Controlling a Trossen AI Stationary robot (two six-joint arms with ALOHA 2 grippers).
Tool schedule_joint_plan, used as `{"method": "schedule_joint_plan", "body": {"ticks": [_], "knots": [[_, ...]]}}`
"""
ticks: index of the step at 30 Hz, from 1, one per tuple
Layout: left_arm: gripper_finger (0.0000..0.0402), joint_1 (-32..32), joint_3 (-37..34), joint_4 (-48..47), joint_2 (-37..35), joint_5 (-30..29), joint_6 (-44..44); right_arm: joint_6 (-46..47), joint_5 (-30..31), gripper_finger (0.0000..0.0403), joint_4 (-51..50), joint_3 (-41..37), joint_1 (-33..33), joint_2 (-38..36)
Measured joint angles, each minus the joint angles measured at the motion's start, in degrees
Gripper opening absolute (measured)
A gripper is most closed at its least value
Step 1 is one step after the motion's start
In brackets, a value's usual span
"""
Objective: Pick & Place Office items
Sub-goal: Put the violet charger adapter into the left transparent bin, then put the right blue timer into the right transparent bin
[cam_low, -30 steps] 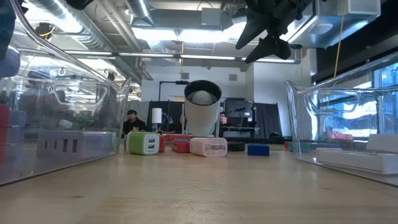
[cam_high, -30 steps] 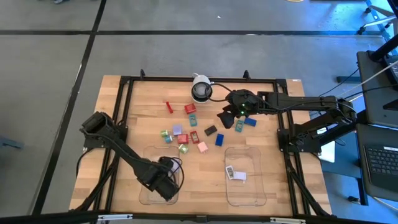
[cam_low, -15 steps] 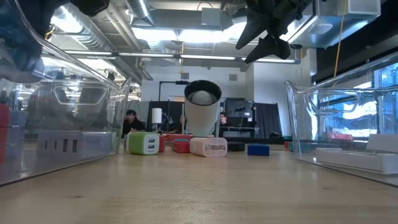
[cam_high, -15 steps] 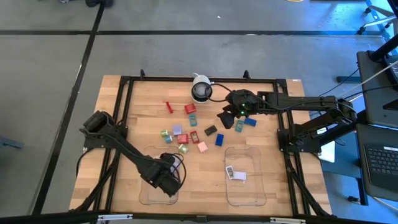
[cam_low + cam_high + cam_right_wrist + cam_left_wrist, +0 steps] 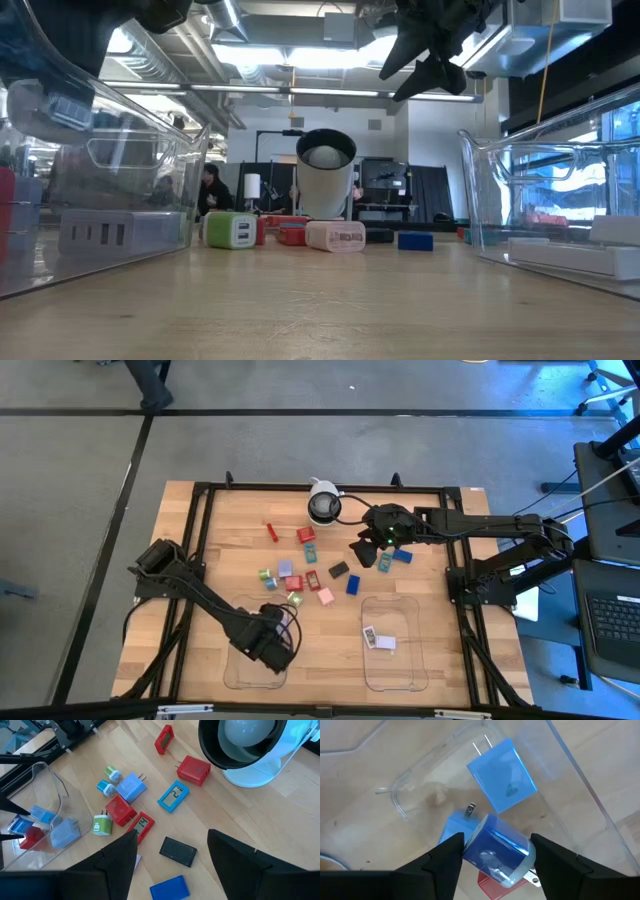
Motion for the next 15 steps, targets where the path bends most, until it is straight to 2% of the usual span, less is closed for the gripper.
{"method": "schedule_joint_plan", "body": {"ticks": [7, 12, 15], "knots": [[0.0266, 0.07, 0.00, -0.01, -0.15, 2.55, 0.00, -0.03, -0.01, 0.0244, -0.02, 0.01, 0.00, 0.00], [0.0266, 0.53, 0.95, -0.35, -2.72, 2.71, 0.00, -0.17, -0.43, 0.0244, -0.02, 0.02, 0.00, 0.00], [0.0259, 0.83, 2.99, -1.94, -5.05, 0.18, -0.02, -0.16, -0.47, 0.0244, -0.02, 0.02, 0.00, 0.00]]}}
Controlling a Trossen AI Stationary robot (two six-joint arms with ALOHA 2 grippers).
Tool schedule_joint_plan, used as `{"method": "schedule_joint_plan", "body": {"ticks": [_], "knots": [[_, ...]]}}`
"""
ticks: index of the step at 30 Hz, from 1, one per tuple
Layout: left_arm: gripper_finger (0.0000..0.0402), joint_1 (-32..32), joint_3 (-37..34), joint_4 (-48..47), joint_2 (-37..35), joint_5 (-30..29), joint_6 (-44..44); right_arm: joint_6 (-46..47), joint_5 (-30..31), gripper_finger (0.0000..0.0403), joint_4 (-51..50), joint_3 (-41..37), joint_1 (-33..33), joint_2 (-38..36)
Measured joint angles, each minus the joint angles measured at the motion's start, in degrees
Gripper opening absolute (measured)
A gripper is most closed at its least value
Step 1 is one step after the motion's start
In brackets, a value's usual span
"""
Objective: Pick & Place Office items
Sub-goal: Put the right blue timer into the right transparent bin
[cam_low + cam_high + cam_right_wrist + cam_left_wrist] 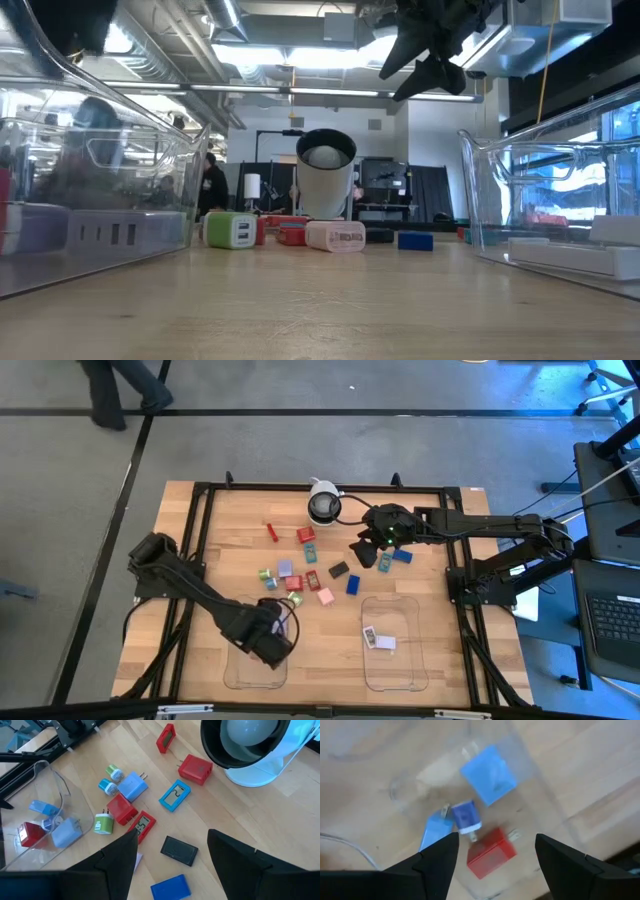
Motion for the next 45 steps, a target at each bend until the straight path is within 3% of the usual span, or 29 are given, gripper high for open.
{"method": "schedule_joint_plan", "body": {"ticks": [4, 10, 14, 20, 26, 34, 41, 45], "knots": [[0.0251, -0.05, 3.11, -1.51, -2.74, -7.46, 0.00, 0.27, -0.07, 0.0244, 0.00, -0.02, 0.00, 0.00], [0.0247, -0.11, 5.57, -1.58, -6.01, -20.93, 0.67, -2.91, -5.09, 0.0244, -0.27, 0.00, 0.01, 0.00], [0.0248, -0.09, 5.71, -1.58, -7.85, -26.47, 2.78, -1.78, -4.86, 0.0244, -4.91, 0.00, -0.21, 0.00], [0.0244, 0.75, 5.71, -2.01, -10.60, -29.68, 9.76, 5.34, 4.15, 0.0244, -21.55, 0.00, -2.89, 0.00], [0.0244, 3.48, 5.71, -2.40, -14.56, -33.43, 20.79, 7.54, 5.89, 0.0244, -31.86, 0.00, -5.38, 0.00], [0.0243, 7.31, 5.71, -2.39, -21.17, -38.32, 35.30, 6.26, 2.05, 0.0248, -31.26, -3.34, -7.72, 0.05], [0.0242, 9.92, 5.73, -2.36, -25.29, -42.81, 45.27, 2.02, -2.37, 0.0289, -28.65, -8.37, -8.92, 0.04], [0.0242, 12.33, 5.73, -2.06, -26.98, -43.02, 48.46, 0.76, -1.62, 0.0309, -26.48, -11.74, -9.55, 0.05]]}}
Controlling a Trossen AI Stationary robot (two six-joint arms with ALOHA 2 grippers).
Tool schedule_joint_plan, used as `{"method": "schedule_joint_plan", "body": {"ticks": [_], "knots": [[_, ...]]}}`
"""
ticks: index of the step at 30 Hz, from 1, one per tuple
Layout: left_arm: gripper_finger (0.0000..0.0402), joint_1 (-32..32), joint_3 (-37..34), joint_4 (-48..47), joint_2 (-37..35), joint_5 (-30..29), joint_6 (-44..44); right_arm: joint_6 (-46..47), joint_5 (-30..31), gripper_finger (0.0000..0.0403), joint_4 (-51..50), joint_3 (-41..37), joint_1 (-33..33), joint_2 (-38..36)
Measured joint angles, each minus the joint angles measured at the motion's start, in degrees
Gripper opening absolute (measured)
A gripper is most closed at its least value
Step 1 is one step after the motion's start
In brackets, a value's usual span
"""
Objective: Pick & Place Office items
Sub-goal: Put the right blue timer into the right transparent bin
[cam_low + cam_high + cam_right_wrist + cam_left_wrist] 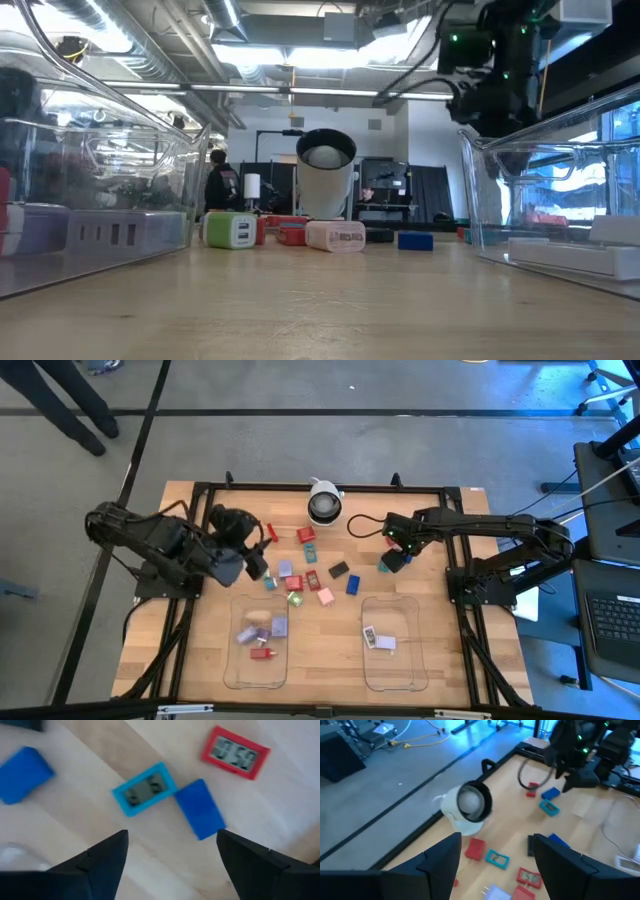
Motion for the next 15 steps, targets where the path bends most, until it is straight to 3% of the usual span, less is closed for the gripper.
{"method": "schedule_joint_plan", "body": {"ticks": [6, 15], "knots": [[0.0242, 3.07, 0.00, 0.07, -0.50, 0.00, 1.09, -5.79, 1.40, 0.0311, 3.19, -4.42, -2.80, 0.00], [0.0241, 6.82, 0.00, 1.19, -0.31, 0.02, 1.09, -12.04, -2.82, 0.0306, 9.47, -9.59, -7.20, 1.62]]}}
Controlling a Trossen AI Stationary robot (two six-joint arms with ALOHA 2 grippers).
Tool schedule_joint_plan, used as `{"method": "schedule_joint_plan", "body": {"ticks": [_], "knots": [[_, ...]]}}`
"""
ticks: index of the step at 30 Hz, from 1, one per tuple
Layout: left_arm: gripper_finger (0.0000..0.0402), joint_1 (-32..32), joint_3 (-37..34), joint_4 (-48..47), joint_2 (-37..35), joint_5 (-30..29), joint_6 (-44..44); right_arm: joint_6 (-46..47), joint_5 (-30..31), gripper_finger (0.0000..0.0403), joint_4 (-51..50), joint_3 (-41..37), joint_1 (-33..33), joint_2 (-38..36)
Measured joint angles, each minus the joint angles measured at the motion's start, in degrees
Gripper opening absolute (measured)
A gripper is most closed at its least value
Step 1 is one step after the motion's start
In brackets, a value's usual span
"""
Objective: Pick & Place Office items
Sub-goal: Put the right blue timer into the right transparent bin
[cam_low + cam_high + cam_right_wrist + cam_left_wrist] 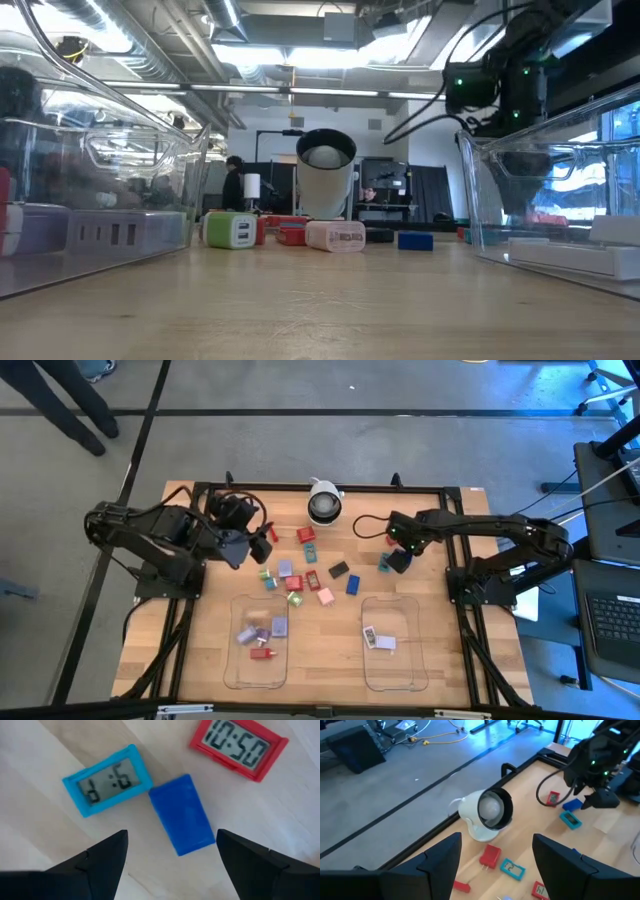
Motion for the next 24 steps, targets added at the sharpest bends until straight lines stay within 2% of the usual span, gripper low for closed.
{"method": "schedule_joint_plan", "body": {"ticks": [8, 14, 18, 24], "knots": [[0.0240, 2.36, 0.00, 0.20, 0.02, 0.17, 0.00, -5.24, 0.37, 0.0306, 2.84, -0.02, -3.18, 7.64], [0.0239, 2.54, 0.00, 0.20, 0.02, 0.75, 0.76, -4.14, -0.65, 0.0298, 2.35, 0.33, -3.60, 12.29], [0.0239, 2.54, 0.00, 0.20, 0.02, 0.76, 1.03, -3.19, -0.88, 0.0267, 2.37, 0.34, -3.56, 12.50], [0.0239, 2.54, 0.00, 0.20, 0.02, 1.12, 0.65, -2.01, -0.75, 0.0200, 2.93, 0.12, -3.45, 11.35]]}}
